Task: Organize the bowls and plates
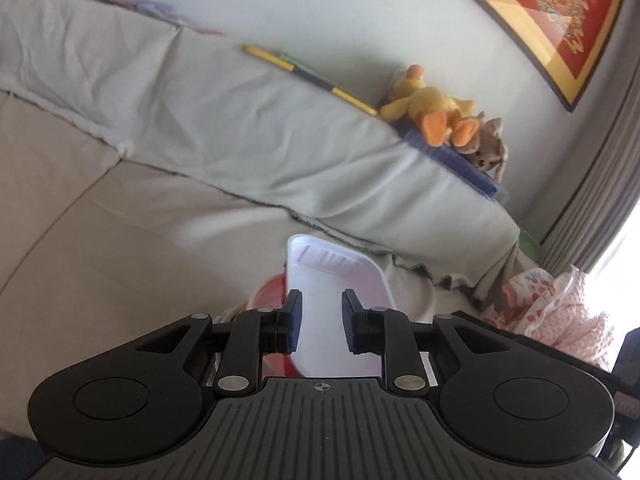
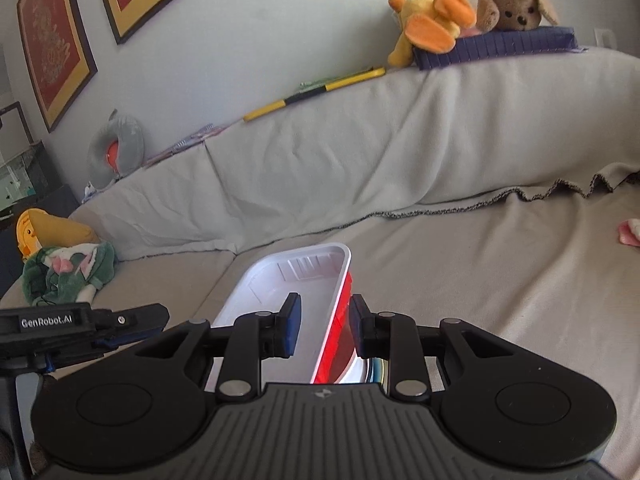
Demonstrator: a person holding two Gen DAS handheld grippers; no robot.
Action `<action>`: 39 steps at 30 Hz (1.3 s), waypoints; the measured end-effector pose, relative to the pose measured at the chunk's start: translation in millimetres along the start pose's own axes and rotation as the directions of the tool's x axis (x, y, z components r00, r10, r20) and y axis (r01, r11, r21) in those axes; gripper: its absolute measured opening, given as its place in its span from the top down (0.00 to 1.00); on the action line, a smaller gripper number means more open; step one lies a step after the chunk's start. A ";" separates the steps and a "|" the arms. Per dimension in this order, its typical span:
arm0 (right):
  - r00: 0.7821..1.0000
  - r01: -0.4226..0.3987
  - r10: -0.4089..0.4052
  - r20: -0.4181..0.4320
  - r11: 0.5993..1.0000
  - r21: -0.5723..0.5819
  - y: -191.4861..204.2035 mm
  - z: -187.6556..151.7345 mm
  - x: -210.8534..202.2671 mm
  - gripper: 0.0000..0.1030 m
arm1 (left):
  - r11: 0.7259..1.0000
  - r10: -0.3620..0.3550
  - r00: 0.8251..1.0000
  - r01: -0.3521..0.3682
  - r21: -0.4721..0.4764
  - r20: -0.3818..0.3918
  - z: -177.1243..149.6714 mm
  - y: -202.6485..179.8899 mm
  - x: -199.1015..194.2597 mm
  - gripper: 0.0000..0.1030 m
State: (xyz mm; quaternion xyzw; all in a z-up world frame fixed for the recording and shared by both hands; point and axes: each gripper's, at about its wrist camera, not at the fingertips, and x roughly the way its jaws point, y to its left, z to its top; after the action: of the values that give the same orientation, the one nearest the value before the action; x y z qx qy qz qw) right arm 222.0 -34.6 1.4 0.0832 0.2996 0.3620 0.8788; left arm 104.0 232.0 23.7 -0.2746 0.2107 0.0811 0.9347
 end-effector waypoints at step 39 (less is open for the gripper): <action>0.965 0.056 -0.078 -0.252 0.994 -0.095 16.4 -116.3 -113.7 0.36 | 0.946 0.193 0.964 -0.133 0.295 -0.184 -138.0 -89.3 -80.0 0.84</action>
State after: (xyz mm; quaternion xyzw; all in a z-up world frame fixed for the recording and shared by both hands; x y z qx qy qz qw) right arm 80.6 -108.9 -33.5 -0.0124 0.3968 0.3525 0.8475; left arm 7.8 78.9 -3.4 -0.1284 0.3398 0.0983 0.9265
